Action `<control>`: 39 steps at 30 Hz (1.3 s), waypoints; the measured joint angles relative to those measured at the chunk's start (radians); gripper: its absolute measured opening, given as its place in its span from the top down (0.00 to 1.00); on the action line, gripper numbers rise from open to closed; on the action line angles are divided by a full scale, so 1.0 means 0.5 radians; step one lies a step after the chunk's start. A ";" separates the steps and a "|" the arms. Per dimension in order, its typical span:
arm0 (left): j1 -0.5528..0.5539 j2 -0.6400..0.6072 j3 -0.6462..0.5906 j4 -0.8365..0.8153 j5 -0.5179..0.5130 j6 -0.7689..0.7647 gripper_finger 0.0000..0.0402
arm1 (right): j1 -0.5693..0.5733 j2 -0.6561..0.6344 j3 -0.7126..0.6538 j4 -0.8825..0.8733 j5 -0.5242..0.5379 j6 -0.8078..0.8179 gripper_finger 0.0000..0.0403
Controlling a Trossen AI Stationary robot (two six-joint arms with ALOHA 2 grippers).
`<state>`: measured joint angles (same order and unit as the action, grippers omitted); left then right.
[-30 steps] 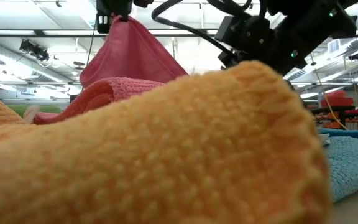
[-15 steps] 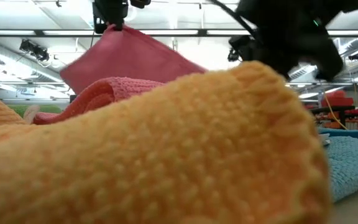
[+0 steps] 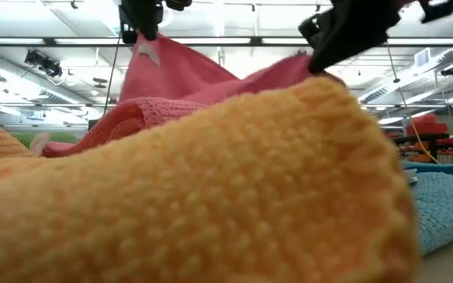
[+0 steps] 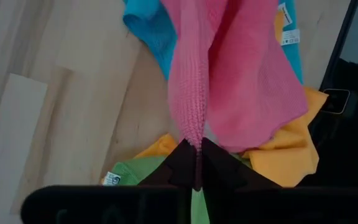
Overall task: Fold microfiber towels
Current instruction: Fold the top pink towel
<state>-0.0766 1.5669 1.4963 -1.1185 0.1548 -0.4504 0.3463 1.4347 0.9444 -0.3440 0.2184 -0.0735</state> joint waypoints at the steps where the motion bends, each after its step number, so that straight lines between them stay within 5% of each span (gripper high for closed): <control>1: -0.009 0.001 0.000 0.012 -0.012 0.001 0.93 | -0.012 0.026 -0.009 -0.023 -0.002 0.024 0.98; 11: -0.297 0.188 0.000 0.182 -0.258 0.056 0.93 | 0.030 0.302 -0.015 -0.039 -0.154 0.154 0.97; 26: -0.659 0.471 0.000 0.357 -0.443 0.081 0.96 | 0.039 0.116 -0.014 -0.049 -0.207 0.299 0.68; 39: -0.838 0.695 0.001 0.477 -0.782 -0.025 0.97 | 0.002 0.122 -0.014 0.016 -0.177 0.268 0.67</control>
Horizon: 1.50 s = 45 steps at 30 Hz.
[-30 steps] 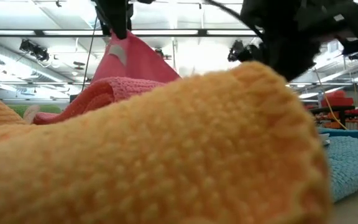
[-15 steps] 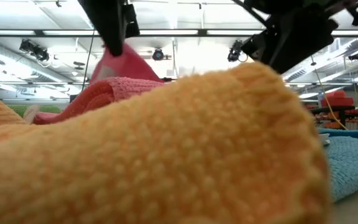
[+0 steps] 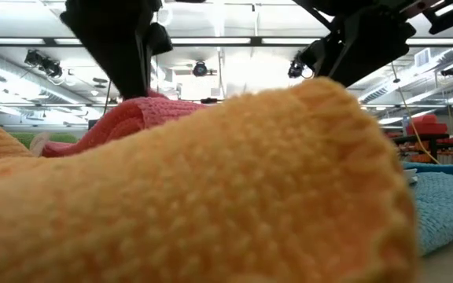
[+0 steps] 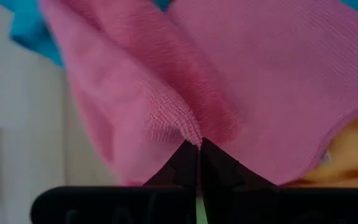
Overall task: Fold microfiber towels
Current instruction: Fold the top pink towel
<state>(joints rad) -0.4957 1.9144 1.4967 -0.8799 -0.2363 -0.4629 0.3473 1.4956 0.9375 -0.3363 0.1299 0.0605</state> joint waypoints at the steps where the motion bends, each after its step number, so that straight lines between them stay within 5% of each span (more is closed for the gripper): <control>1: -0.012 0.012 0.000 0.035 0.001 0.001 0.96 | 0.000 -0.001 0.000 0.003 0.000 0.000 0.68; 17: -0.119 0.103 -0.002 0.031 -0.022 -0.031 0.94 | -0.001 0.000 0.000 0.037 0.022 0.006 0.68; 21: -0.150 0.121 -0.001 0.050 -0.166 -0.040 0.86 | -0.001 0.001 0.000 0.044 0.022 0.008 0.68; 36: -0.161 0.170 -0.002 0.137 -0.163 -0.380 0.47 | 0.000 0.001 0.000 0.059 0.023 0.044 0.68; 45: -0.155 0.252 0.000 0.096 -0.203 -0.419 0.56 | -0.001 0.001 0.001 0.093 0.023 0.044 0.68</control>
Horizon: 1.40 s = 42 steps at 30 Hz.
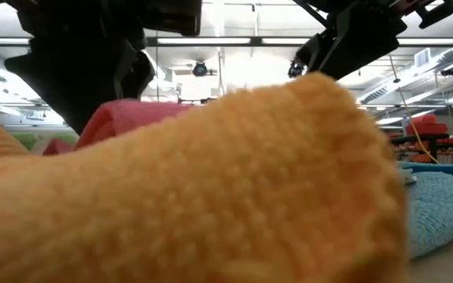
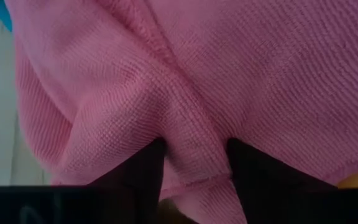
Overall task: Fold microfiber towels
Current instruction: Fold the top pink towel
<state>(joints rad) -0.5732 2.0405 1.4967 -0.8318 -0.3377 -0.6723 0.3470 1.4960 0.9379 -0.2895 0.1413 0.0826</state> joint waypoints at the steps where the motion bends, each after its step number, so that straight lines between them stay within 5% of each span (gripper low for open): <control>1: 0.000 0.001 0.000 -0.010 0.001 0.005 0.58 | 0.000 0.000 0.000 -0.002 0.000 0.003 0.68; 11: 0.007 -0.104 0.002 -0.063 -0.024 -0.025 0.71 | 0.001 0.001 0.000 0.006 0.000 0.003 0.68; 26: 0.010 -0.061 0.001 -0.038 -0.027 -0.021 0.61 | 0.001 0.000 0.000 0.002 0.000 0.005 0.68; 42: 0.017 -0.053 0.001 -0.045 -0.086 0.113 0.97 | 0.001 0.001 0.000 0.001 0.000 0.005 0.68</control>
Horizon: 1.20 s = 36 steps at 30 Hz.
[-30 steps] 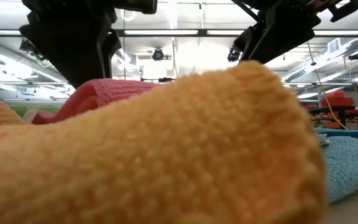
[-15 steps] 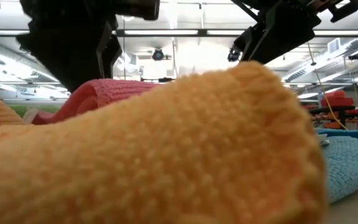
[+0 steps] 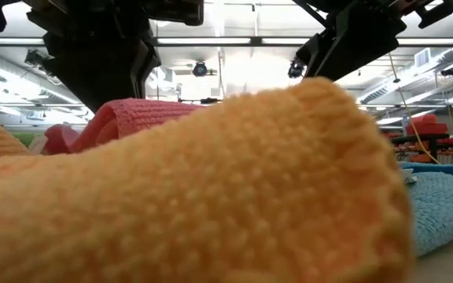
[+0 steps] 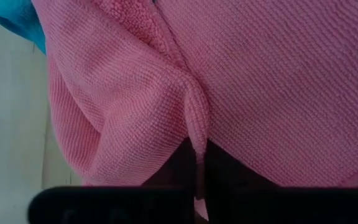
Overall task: Fold microfiber towels
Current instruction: Fold the top pink towel
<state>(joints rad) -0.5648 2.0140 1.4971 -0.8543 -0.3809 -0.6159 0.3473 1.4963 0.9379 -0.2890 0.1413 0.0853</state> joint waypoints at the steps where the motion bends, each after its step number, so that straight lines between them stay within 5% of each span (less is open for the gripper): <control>1: 0.001 0.000 0.000 0.000 0.000 0.000 0.97 | 0.000 -0.001 0.000 0.000 0.000 0.000 0.68; 10: 0.001 -0.001 0.000 -0.010 0.056 0.002 0.89 | 0.000 0.000 0.000 0.000 0.000 -0.003 0.68; 26: 0.022 -0.103 0.018 -0.131 0.080 0.066 0.97 | 0.000 0.000 0.000 0.004 0.001 -0.027 0.68; 36: 0.168 -0.331 0.020 -0.262 0.368 0.119 0.96 | 0.135 0.149 -0.001 0.590 0.200 -0.399 0.68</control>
<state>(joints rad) -0.4806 1.8485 1.5070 -0.9854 -0.1971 -0.5562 0.4146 1.5706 0.9375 0.0060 0.2413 -0.1140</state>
